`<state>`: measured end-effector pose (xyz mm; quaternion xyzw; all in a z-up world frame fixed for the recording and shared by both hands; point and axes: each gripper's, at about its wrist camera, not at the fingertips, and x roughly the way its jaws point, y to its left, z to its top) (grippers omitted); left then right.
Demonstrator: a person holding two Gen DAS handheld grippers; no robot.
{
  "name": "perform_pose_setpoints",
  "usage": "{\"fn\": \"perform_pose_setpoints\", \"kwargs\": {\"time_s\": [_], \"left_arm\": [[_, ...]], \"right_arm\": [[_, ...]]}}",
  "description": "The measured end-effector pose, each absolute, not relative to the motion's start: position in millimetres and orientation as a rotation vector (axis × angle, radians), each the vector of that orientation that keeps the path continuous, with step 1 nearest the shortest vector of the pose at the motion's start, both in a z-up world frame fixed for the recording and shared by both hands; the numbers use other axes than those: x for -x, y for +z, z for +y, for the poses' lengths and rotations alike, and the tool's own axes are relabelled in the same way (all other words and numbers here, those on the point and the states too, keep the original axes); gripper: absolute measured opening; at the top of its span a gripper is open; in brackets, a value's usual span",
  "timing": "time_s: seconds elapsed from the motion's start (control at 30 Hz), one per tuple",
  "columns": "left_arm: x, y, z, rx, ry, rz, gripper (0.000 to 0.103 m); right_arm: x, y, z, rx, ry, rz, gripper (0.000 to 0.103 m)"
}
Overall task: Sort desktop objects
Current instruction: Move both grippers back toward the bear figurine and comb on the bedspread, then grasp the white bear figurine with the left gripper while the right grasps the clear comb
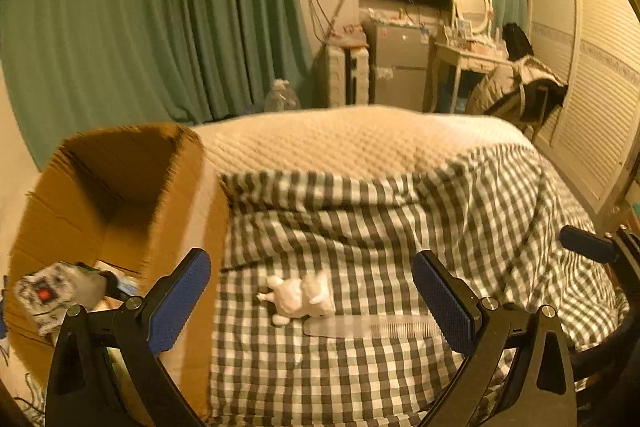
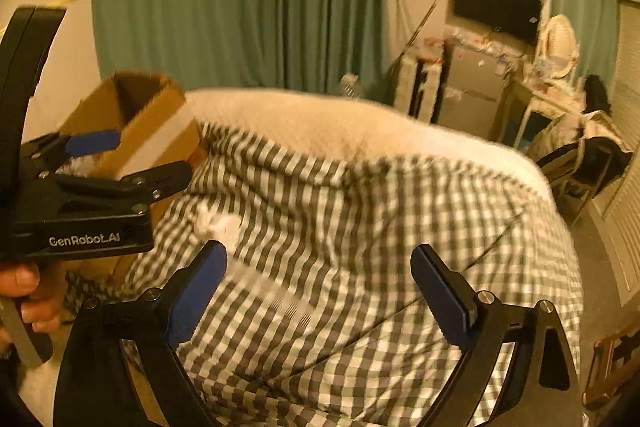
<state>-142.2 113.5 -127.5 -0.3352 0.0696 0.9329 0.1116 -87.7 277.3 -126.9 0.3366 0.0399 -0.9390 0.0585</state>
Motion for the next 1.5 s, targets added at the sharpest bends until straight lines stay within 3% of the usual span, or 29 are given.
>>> {"fn": "perform_pose_setpoints", "kwargs": {"time_s": [0.23, 0.47, 0.73, 0.87, 1.13, 1.23, 1.3, 1.4, 1.5], "left_arm": [[165.7, -162.8, 120.1, 1.100, 2.691, 0.226, 0.103], [188.4, -193.2, 121.5, 1.211, 2.672, 0.253, 0.103], [210.9, -226.8, 116.6, 1.328, 2.630, 0.236, 0.103], [217.6, -238.4, 118.7, 1.366, 2.609, 0.242, 0.103], [222.7, -259.0, 122.4, 1.416, 2.590, 0.264, 0.102], [220.2, -260.0, 118.0, 1.420, 2.593, 0.232, 0.092], [217.4, -258.0, 115.3, 1.418, 2.599, 0.221, 0.078], [210.5, -254.9, 114.6, 1.407, 2.595, 0.227, 0.071], [203.1, -252.5, 116.1, 1.397, 2.603, 0.243, 0.071]], "right_arm": [[112.3, -157.1, 273.1, -1.153, -2.734, 0.109, 0.094], [135.2, -194.5, 258.8, -1.305, -2.583, 0.198, 0.086], [158.6, -228.8, 248.9, -1.427, -2.476, 0.310, 0.086], [169.5, -247.1, 240.2, -1.467, -2.419, 0.411, 0.074], [179.9, -261.0, 235.9, -1.453, -2.377, 0.434, 0.073], [178.3, -262.0, 233.0, -1.437, -2.378, 0.456, 0.068], [177.4, -260.9, 233.4, -1.426, -2.375, 0.448, 0.058], [175.7, -259.5, 233.5, -1.419, -2.381, 0.451, 0.053], [172.5, -257.4, 232.1, -1.413, -2.385, 0.465, 0.047]]}}
